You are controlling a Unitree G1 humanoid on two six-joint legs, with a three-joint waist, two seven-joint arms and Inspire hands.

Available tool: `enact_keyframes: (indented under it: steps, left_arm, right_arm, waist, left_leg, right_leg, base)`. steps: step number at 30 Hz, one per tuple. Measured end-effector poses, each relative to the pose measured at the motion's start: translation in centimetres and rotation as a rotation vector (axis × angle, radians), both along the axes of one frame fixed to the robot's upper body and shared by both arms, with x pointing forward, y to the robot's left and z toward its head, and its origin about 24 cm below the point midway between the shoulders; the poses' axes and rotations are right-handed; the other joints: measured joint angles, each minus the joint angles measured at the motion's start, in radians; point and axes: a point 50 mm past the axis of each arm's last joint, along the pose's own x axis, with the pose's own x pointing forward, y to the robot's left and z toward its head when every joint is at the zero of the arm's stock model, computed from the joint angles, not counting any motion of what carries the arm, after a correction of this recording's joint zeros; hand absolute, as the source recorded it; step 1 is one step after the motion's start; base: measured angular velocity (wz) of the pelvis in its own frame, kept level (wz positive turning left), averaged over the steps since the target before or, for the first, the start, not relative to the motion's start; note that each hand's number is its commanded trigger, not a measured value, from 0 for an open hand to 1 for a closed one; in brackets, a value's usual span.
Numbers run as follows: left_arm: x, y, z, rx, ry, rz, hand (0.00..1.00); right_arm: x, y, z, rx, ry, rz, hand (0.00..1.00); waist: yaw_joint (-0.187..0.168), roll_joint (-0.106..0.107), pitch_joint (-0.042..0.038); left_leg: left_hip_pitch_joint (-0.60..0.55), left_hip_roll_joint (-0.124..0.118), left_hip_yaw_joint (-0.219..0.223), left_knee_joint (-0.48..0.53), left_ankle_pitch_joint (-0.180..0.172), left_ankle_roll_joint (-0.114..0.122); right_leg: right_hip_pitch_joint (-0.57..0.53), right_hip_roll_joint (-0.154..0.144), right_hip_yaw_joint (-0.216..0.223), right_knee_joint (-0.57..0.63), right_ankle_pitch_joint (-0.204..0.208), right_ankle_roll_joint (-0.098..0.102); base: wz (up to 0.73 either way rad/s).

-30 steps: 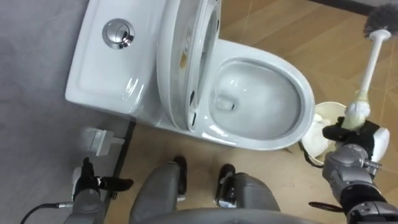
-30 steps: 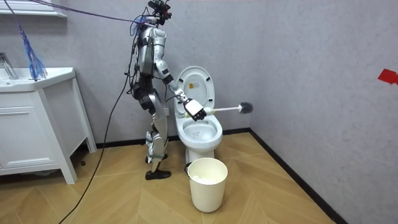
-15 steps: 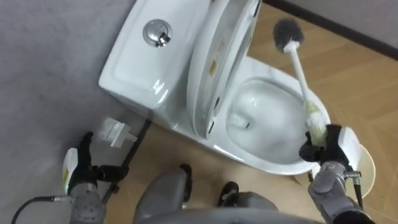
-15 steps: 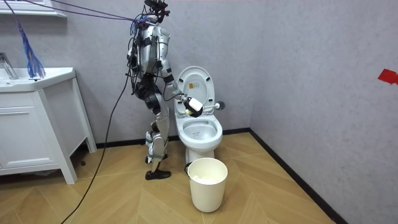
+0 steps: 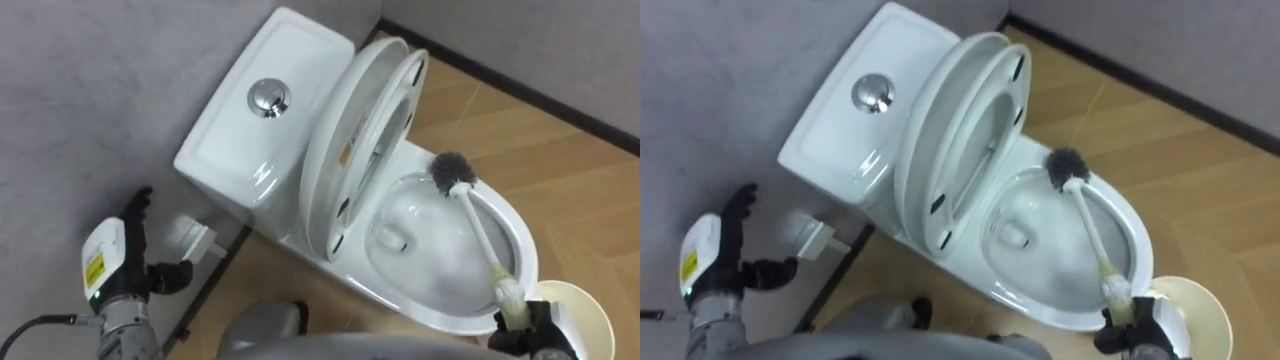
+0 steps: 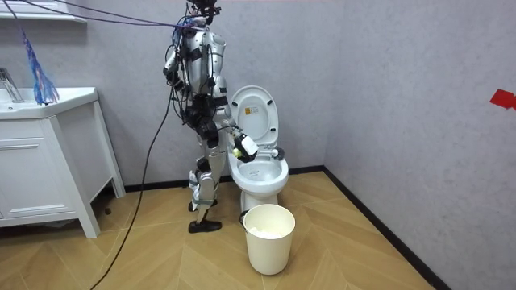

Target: Brush toilet

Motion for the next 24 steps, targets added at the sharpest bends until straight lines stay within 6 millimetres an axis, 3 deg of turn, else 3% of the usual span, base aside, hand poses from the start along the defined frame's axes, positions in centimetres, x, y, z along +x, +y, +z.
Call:
enact_keyframes:
  steps: [4,6,7,8,11,19,24]
  left_arm:
    - [2.2,-0.9,3.0,0.038,-0.178,-0.058,0.0]
    - [2.7,-1.3,3.6,0.075,-0.22,-0.094,0.0]
    - [3.0,-1.4,3.8,0.099,-0.232,-0.114,0.0]
    - [3.0,-1.5,3.8,0.112,-0.231,-0.126,0.0]
    - [3.0,-1.7,3.8,0.173,-0.221,-0.168,0.0]
    - [4.0,-3.6,3.3,0.258,-0.154,-0.354,0.0]
    - [3.5,-4.4,2.3,0.245,-0.072,-0.442,0.0]
  right_arm:
    - [0.3,-0.1,-0.2,0.022,0.029,-0.006,1.0]
    - [0.0,-0.1,-0.2,0.027,0.047,-0.009,1.0]
    - [-0.2,-0.2,-0.3,0.034,0.057,-0.014,1.0]
    - [-0.3,-0.2,-0.3,0.044,0.061,-0.02,1.0]
    - [-0.5,-0.4,-0.3,0.067,0.074,-0.047,1.0]
    - [0.8,-0.8,-0.2,0.094,0.085,-0.022,1.0]
    - [2.3,-2.1,0.4,0.065,0.088,0.037,1.0]
  waist:
    - [-0.013,-0.014,0.0006]
    - [-0.014,-0.011,-0.0085]
    - [-0.02,-0.017,-0.0045]
    - [-0.025,-0.009,-0.0089]
    - [-0.04,-0.005,-0.0104]
    - [-0.082,0.004,-0.0035]
    - [-0.082,0.02,-0.0031]
  left_leg:
    - [0.023,0.001,0.001,-0.008,0.002,-0.003]
    - [0.032,0.001,0.003,-0.009,0.002,-0.003]
    - [0.041,0.001,0.003,-0.011,0.002,-0.003]
    - [0.048,0.002,0.005,-0.014,0.002,-0.003]
    - [0.057,0.004,0.013,-0.02,0.002,-0.004]
    - [0.068,0.004,0.032,-0.028,0.002,-0.004]
    - [0.058,0.004,0.043,-0.029,0.003,-0.003]
  right_leg:
    - [0.027,0.005,0.002,-0.02,-0.005,-0.008]
    - [0.034,0.005,0.004,-0.019,-0.005,-0.008]
    - [0.043,0.004,0.004,-0.02,-0.005,-0.008]
    - [0.045,0.003,0.004,-0.02,-0.005,-0.007]
    - [0.046,0.004,0.019,-0.017,-0.005,-0.007]
    - [0.042,0.004,0.035,0.0,-0.005,-0.008]
    - [0.01,-0.008,0.054,0.021,-0.007,-0.009]
  base:
    - [0.01]
    - [-0.02]
    - [-0.04]
    - [-0.05]
    - [-0.09]
    - [-0.08]
    - [-0.12]
